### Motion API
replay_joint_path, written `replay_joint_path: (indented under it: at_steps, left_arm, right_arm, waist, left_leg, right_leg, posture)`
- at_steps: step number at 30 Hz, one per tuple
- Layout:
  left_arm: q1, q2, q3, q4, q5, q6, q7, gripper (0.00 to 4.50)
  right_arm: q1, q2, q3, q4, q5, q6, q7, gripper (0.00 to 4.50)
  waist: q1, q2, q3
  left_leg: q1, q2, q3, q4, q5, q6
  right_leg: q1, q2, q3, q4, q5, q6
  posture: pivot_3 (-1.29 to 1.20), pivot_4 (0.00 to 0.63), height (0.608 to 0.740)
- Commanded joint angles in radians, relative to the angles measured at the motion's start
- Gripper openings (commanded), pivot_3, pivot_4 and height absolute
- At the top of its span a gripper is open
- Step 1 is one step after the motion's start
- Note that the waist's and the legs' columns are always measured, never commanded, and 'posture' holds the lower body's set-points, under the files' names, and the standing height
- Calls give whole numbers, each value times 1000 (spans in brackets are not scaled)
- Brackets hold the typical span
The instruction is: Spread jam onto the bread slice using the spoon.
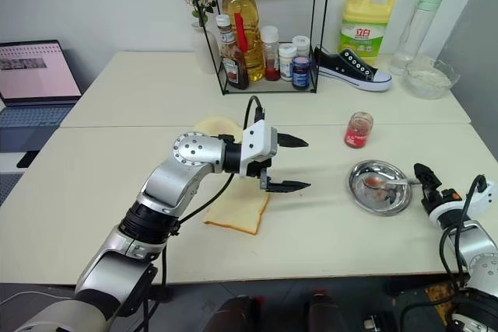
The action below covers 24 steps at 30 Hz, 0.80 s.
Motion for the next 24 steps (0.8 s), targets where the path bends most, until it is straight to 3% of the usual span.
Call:
replay_joint_path:
  at_steps: [1, 13, 17, 24]
  left_arm:
    - [-6, 4, 20, -53, -12, 2, 8, 4477]
    - [-4, -2, 19, -57, -9, 5, 19, 4477]
    - [-4, 0, 20, -58, -10, 5, 22, 4500]
    - [-12, 4, 30, -44, -15, 3, 26, 4500]
  right_arm:
    - [-21, 15, 22, 2, -9, 13, 14, 4500]
    - [-37, 14, 21, 19, -41, 19, 32, 4500]
    - [-37, 15, 18, 21, -43, 17, 32, 3615]
    - [-33, 12, 10, 26, -47, 20, 37, 1038]
  waist:
    - [0, 0, 0]
    - [0, 0, 0]
    - [0, 0, 0]
    - [3, 0, 0]
  left_leg:
    - [0, 0, 0, 0, 0, 0]
    - [0, 0, 0, 0, 0, 0]
    - [0, 0, 0, 0, 0, 0]
    - [0, 0, -1, 0, 0, 0]
  right_leg:
    - [0, 0, 0, 0, 0, 0]
    - [0, 0, 0, 0, 0, 0]
    - [0, 0, 0, 0, 0, 0]
    - [1, 0, 0, 0, 0, 0]
  posture:
    - [0, 150, 740]
    - [0, 150, 740]
    - [0, 150, 740]
    - [0, 150, 740]
